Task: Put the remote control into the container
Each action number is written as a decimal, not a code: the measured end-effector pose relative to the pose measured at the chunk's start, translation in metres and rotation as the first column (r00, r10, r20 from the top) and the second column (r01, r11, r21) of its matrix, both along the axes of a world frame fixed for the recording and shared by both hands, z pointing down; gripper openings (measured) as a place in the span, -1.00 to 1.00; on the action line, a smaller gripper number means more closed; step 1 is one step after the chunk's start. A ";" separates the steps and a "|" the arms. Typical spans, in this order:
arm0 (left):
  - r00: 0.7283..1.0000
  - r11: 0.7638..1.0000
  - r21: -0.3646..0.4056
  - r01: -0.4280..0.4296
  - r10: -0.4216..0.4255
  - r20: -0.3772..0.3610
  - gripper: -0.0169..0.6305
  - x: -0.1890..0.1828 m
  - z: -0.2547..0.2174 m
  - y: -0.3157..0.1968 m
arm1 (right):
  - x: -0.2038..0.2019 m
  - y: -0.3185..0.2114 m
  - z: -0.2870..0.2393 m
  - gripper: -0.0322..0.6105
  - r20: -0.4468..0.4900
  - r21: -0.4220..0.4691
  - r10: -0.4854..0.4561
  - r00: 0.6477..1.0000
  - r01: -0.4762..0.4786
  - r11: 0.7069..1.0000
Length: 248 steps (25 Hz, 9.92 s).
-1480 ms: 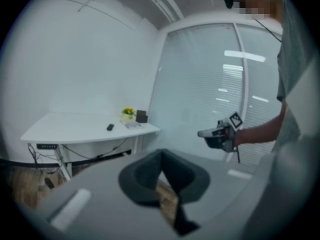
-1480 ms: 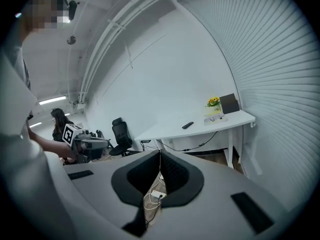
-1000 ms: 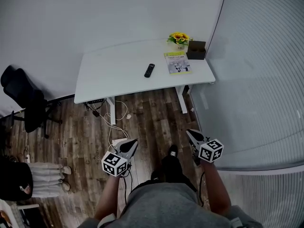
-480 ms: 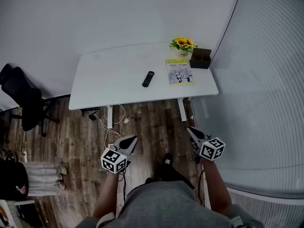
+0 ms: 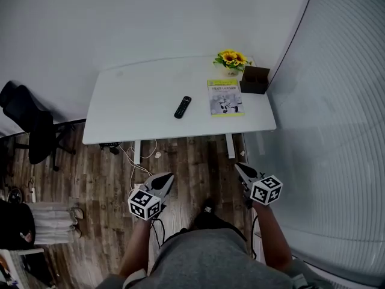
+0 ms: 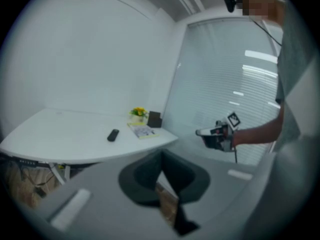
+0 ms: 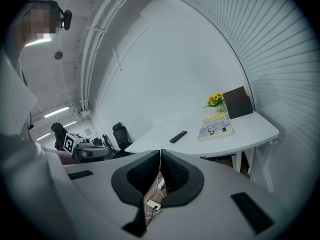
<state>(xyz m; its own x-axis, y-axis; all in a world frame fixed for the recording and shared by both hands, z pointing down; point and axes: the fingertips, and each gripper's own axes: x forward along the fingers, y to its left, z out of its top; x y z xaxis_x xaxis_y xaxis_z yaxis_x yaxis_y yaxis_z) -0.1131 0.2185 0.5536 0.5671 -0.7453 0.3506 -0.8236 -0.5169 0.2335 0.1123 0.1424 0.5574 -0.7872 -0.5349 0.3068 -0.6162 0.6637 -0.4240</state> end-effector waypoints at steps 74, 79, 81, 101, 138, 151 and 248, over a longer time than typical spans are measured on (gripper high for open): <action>0.989 0.985 -0.104 -0.139 0.134 -0.055 -0.94 -0.057 0.033 -0.244 | -0.121 -0.172 0.054 -0.84 -0.431 -0.024 -0.274 0.860 0.292 0.956; 0.984 0.978 -0.116 -0.173 0.167 -0.059 -0.94 -0.061 0.042 -0.256 | -0.129 -0.175 0.062 -0.84 -0.432 -0.044 -0.262 0.863 0.270 0.962; 0.982 0.976 -0.120 -0.183 0.176 -0.063 -0.94 -0.061 0.045 -0.258 | -0.131 -0.175 0.065 -0.84 -0.430 -0.052 -0.261 0.864 0.264 0.963; 0.992 0.979 -0.156 -0.128 0.124 -0.034 -0.94 -0.055 0.057 -0.304 | -0.141 -0.232 0.078 -0.84 -0.405 -0.057 -0.331 0.852 0.338 0.939; 0.891 0.778 -0.616 0.122 0.188 0.414 0.23 -0.057 0.185 -0.371 | -0.117 -0.267 0.112 -0.84 -0.340 -0.158 -0.425 0.839 0.394 0.905; 0.818 0.708 -0.693 0.139 0.313 0.483 -0.26 -0.058 0.203 -0.372 | -0.098 -0.277 0.119 -0.84 -0.324 -0.177 -0.400 0.857 0.360 0.916; 0.356 0.484 -0.139 -0.864 0.391 -0.849 -0.36 0.064 0.006 -0.241 | -0.154 -0.246 -0.040 -0.22 0.640 -0.127 -0.354 0.682 0.548 0.827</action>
<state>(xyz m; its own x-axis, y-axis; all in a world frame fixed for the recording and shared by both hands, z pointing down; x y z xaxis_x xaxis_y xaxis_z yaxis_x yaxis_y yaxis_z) -0.0489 -0.0228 0.5598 0.9705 0.1359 -0.1990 0.2370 -0.3894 0.8901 -0.0420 -0.1039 0.5176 -0.9787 -0.0292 -0.2030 0.1486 0.5814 -0.7999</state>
